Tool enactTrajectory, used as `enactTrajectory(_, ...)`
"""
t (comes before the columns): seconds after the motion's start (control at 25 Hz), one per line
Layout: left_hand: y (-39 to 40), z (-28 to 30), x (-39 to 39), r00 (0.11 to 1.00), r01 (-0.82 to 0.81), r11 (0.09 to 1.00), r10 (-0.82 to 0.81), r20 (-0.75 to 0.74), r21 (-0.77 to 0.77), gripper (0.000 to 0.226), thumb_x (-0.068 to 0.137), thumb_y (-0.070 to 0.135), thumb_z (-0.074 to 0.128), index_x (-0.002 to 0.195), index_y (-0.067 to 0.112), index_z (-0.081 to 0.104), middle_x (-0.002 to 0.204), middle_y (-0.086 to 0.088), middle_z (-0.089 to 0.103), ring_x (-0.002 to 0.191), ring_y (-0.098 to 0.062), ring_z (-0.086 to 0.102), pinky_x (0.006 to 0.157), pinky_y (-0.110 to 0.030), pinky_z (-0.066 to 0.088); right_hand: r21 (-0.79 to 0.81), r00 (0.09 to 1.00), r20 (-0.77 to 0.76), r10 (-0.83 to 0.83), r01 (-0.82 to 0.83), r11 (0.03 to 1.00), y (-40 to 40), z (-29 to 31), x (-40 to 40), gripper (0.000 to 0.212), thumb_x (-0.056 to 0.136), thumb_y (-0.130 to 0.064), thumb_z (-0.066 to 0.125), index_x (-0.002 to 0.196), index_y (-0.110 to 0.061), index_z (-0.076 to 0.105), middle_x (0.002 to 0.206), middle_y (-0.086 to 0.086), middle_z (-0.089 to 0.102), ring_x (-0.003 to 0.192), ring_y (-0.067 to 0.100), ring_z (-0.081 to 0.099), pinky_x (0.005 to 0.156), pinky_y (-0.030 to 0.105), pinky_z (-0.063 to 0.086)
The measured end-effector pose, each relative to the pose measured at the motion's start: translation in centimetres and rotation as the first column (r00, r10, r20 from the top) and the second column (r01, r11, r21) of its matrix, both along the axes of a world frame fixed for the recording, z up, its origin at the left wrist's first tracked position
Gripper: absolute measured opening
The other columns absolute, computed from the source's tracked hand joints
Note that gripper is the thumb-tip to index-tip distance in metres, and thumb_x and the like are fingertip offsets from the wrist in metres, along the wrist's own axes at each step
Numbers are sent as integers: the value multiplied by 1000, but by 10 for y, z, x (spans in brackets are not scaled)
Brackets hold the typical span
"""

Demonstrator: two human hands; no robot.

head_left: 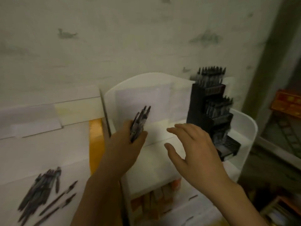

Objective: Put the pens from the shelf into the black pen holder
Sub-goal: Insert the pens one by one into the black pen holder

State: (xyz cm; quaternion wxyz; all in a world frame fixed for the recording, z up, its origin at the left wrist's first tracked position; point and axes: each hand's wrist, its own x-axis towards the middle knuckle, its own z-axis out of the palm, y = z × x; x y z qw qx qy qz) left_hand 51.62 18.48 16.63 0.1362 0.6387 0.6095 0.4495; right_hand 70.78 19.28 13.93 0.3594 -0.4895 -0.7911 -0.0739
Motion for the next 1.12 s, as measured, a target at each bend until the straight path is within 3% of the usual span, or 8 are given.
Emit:
enactTrajectory(0.2, 33, -6, 125, 987, 154, 986, -157, -43, -67, 10, 94, 36, 55, 95, 27, 50, 75, 9, 51, 64, -5, 49, 51, -13, 35, -64, 989, 3, -148, 147, 987, 10, -5, 123, 39, 92, -47, 52, 127, -31, 55, 129, -11, 54, 124, 12, 45, 105, 31, 34)
enactTrajectory(0.4, 75, -25, 215, 927, 376, 902, -369, 72, -214, 11, 95, 36, 54, 96, 25, 52, 65, 9, 50, 49, -2, 46, 50, -17, 39, -175, 975, -51, -217, 206, 963, 40, -26, 205, 39, 91, -50, 51, 127, -35, 52, 122, -18, 55, 115, 3, 47, 98, 21, 33)
enactTrajectory(0.52, 111, -43, 258, 891, 454, 837, -438, 123, -307, 13, 97, 33, 52, 103, 22, 50, 66, 12, 46, 47, -1, 47, 48, -12, 35, -337, 923, -345, -170, 47, 940, 78, -39, 233, 44, 88, -57, 46, 126, -36, 55, 116, -24, 59, 109, -7, 50, 90, 11, 39)
enactTrajectory(0.68, 153, -57, 295, 843, 538, 775, -494, 211, -333, 7, 96, 35, 53, 102, 33, 54, 72, 13, 58, 58, 5, 58, 53, -13, 45, -405, 638, -758, -135, -299, 864, 134, -48, 256, 41, 77, -48, 58, 108, -26, 70, 93, -12, 73, 93, 0, 66, 74, 11, 51)
enactTrajectory(0.84, 189, -70, 319, 863, 496, 759, -483, 145, -422, 34, 97, 35, 51, 129, 25, 50, 118, 5, 61, 100, -8, 60, 93, -30, 50, -495, 497, -832, -248, -461, 736, 176, -45, 280, 23, 76, -31, 68, 92, -16, 75, 80, 1, 75, 79, 12, 71, 71, 17, 56)
enactTrajectory(1.0, 209, -90, 322, 909, 415, 751, -366, 199, -515, 26, 89, 46, 59, 113, 36, 57, 85, 13, 62, 60, 4, 54, 60, -14, 45, -580, 486, -803, -345, -506, 638, 207, -52, 294, 11, 84, -11, 68, 78, -16, 77, 72, -2, 75, 70, 8, 71, 64, 18, 57)
enactTrajectory(1.08, 212, -95, 324, 923, 385, 762, -309, 231, -521, 19, 92, 45, 56, 106, 33, 58, 77, 10, 60, 58, 2, 51, 60, -20, 45, -550, 444, -830, -337, -556, 623, 220, -55, 298, 5, 73, -24, 78, 73, -19, 77, 74, 1, 75, 74, 12, 72, 63, 19, 56)
enactTrajectory(1.12, 214, -96, 325, 929, 366, 779, -274, 249, -509, 17, 93, 44, 54, 103, 31, 58, 74, 8, 59, 58, -1, 51, 59, -23, 44, -513, 408, -856, -319, -589, 624, 227, -57, 302, 21, 64, -36, 82, 74, -17, 78, 77, 4, 76, 76, 15, 72, 65, 22, 57)
